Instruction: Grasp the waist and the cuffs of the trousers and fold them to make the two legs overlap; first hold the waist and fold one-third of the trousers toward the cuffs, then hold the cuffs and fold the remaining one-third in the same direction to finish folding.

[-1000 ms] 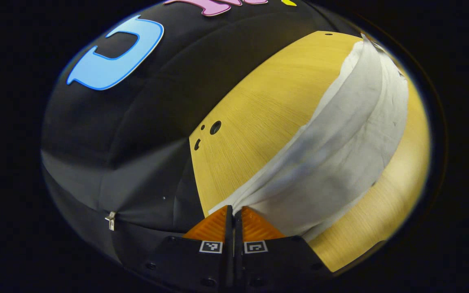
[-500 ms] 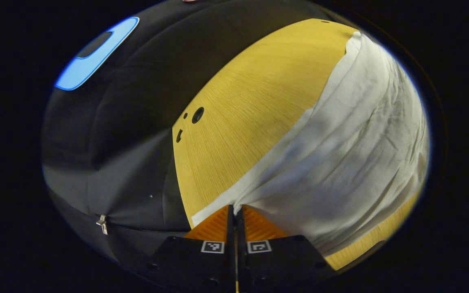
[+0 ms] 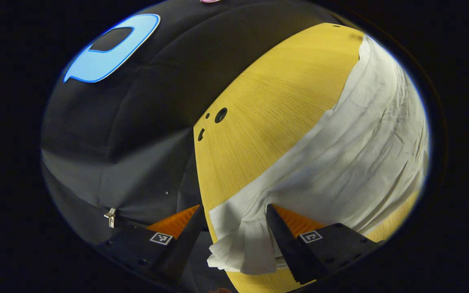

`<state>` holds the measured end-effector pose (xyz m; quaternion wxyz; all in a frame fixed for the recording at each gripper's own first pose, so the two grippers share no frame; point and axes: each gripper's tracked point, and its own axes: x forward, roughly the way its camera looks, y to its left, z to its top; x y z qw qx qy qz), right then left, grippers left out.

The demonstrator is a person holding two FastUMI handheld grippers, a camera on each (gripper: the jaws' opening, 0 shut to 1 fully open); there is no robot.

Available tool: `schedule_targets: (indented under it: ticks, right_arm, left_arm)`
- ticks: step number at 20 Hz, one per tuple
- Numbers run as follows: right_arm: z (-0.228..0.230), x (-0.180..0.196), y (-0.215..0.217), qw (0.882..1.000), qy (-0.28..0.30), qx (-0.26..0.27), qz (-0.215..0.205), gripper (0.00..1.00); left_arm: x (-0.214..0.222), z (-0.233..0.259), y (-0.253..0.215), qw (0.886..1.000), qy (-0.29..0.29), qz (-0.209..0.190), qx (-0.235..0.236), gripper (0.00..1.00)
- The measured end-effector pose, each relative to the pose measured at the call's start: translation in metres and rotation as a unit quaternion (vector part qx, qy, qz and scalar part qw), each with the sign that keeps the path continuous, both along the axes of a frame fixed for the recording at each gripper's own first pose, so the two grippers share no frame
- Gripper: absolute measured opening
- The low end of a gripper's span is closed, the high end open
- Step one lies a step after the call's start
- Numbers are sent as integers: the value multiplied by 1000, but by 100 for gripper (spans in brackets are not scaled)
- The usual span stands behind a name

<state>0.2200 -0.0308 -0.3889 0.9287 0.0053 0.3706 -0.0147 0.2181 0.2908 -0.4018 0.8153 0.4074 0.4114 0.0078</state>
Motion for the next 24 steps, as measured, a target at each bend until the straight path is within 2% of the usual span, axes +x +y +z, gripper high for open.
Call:
schedule_targets:
  ticks: [2, 5, 9, 11, 13, 18, 24]
  right_arm:
    - [18, -10, -6, 998, -13, 39, -48, 98]
    - [28, -29, -19, 990, -17, 82, -118, 98]
    - [19, -62, -39, 971, 0, 126, -202, 98]
    - [9, -76, -45, 959, 12, 156, -236, 99]
    - [5, -89, -52, 949, 19, 172, -262, 99]
    - [-17, -97, -63, 929, 37, 209, -304, 99]
    - [-38, -83, -62, 919, 55, 227, -319, 99]
  left_arm:
    - [-7, 14, -1, 1000, -22, 12, -16, 97]
    - [-23, 31, -9, 996, -50, 38, -69, 97]
    - [-41, 52, -16, 981, -91, 90, -147, 96]
    - [-42, 54, -26, 962, -113, 125, -215, 96]
    - [-33, 57, -30, 937, -138, 155, -282, 96]
    - [-29, 70, -39, 888, -175, 189, -380, 97]
    - [-44, 62, -39, 860, -176, 225, -423, 95]
